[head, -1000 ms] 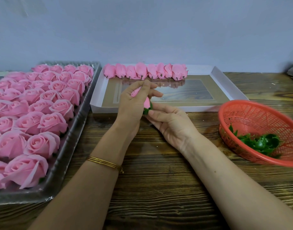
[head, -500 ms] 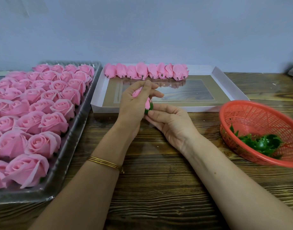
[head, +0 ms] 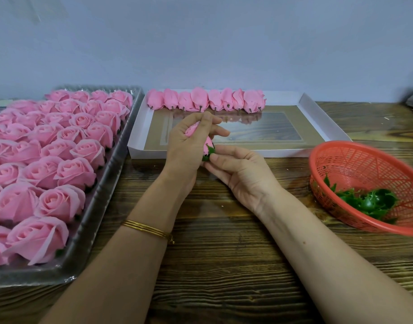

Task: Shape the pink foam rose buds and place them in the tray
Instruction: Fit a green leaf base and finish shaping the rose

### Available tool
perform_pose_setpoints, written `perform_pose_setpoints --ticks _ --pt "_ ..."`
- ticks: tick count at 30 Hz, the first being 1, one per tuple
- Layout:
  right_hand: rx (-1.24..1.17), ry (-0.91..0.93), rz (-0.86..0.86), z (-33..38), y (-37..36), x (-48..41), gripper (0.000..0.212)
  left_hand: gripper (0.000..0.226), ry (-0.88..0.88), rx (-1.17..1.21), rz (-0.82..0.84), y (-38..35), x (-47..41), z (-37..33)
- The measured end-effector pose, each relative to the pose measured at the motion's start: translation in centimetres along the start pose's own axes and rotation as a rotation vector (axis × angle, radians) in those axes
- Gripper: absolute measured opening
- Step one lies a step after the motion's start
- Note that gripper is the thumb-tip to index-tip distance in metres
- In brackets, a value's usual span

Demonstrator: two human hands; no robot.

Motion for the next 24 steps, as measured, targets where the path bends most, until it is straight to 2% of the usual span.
perform_pose_setpoints --ticks 10,24 --pt "0.043 0.044 -0.025 -0.04 0.1 -0.11 0.018 0.033 -0.008 -0.023 0.02 -0.15 0.02 -0.05" --pt "-0.019 -0.031 0.003 0.02 -0.01 -0.03 0.012 0.026 0.002 -0.002 0.04 -0.23 0.07 0.02"
Point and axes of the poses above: each hand's wrist, its own x-axis away from the middle knuckle, its own y-axis out of the back of the hand, z = x × y, the point moved 3 cm from there along -x, towards the middle knuckle
